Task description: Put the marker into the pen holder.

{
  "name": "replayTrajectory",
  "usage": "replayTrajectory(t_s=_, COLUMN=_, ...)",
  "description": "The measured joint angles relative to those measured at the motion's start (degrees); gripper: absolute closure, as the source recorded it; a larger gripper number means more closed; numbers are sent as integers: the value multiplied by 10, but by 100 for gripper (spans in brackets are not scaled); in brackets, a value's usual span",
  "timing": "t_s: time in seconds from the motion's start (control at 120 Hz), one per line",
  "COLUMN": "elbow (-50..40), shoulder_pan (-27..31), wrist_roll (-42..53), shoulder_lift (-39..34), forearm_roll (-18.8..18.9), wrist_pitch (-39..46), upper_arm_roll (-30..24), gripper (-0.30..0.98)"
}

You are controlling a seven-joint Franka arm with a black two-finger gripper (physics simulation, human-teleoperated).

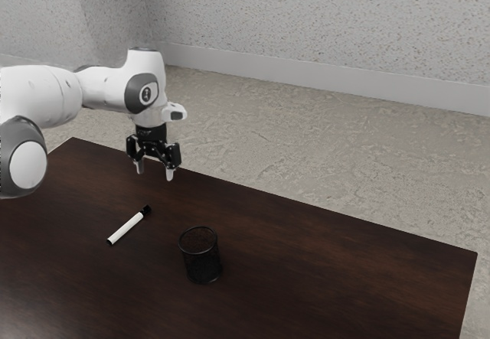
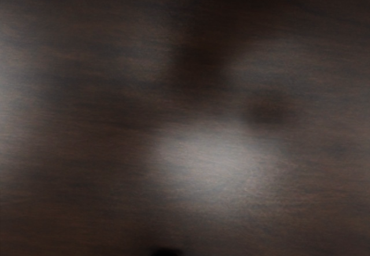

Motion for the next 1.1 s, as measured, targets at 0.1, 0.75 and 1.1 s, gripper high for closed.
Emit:
replayTrajectory(t_s=0.1, elbow=-30, shoulder_pan=3, wrist_roll=17, shoulder_lift=5, forearm_roll=-9, wrist_pitch=27, upper_arm_roll=-3, gripper=0)
replayTrajectory(t_s=0.75, elbow=-168, shoulder_pan=44, wrist_roll=114, shoulder_lift=-34, forearm_roll=35, wrist_pitch=103, upper_arm_roll=-25, gripper=0)
replayTrajectory(t_s=1.1, elbow=-156, shoulder_pan=41, wrist_roll=137, shoulder_lift=-22, forearm_roll=36, wrist_pitch=65, upper_arm_roll=-26, gripper=13)
